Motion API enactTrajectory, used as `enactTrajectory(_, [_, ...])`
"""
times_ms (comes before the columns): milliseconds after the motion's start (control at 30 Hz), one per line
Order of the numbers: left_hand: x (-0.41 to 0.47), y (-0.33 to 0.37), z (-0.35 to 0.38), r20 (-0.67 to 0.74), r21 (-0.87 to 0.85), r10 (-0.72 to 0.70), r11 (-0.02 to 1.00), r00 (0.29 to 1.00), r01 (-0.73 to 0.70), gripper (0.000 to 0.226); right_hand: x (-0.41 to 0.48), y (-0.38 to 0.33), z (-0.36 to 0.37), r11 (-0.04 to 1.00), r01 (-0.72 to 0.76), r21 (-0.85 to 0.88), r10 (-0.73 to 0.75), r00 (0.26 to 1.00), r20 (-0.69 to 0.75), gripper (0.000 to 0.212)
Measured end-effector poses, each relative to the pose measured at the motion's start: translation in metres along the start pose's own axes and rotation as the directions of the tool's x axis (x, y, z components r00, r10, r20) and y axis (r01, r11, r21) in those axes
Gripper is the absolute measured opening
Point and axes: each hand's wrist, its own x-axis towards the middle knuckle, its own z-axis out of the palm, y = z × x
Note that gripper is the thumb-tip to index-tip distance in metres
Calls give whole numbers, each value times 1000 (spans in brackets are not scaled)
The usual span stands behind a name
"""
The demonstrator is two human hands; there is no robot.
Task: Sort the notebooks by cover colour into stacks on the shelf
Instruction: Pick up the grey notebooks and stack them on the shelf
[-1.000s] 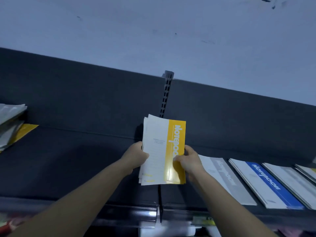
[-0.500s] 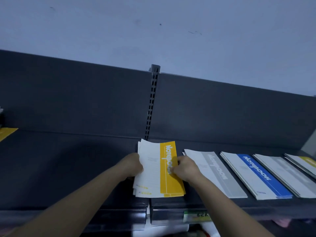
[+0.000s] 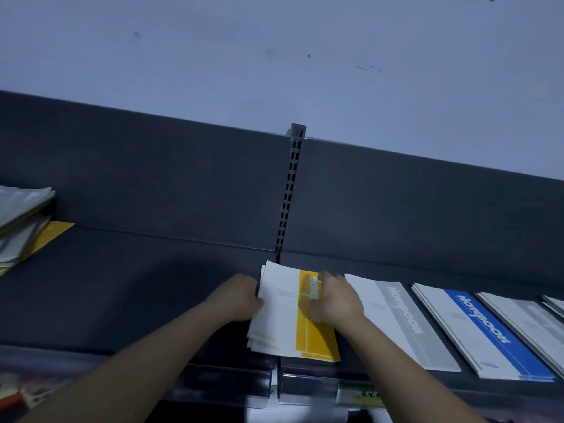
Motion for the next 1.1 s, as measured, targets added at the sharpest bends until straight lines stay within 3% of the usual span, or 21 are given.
enactTrajectory(100, [-12,-20,-19,-90,110,-26,993,996,35,31,3,-23,5,987,163,-3,-163,985,-55,44])
enactTrajectory(233, [-37,-59,-49,-204,282,-82,949,976,139,31,6,-74,16,930,366,-19,-366,930,-19,44])
enactTrajectory(333, [-61,-92,-73,-296,413,-138,874,945,256,31,4,-117,26,887,462,-8,-462,887,18,45])
enactTrajectory(467, [-97,-143,-105,-373,459,-212,804,903,378,30,-2,-180,41,824,566,-26,-563,823,78,51])
enactTrajectory(800, [-160,-277,-172,-520,446,-308,697,796,561,29,-25,-343,79,717,697,12,-689,707,159,43])
enactTrajectory(1100, [-170,-370,-225,-598,372,-256,751,760,546,24,-27,-456,104,731,673,111,-682,727,82,31])
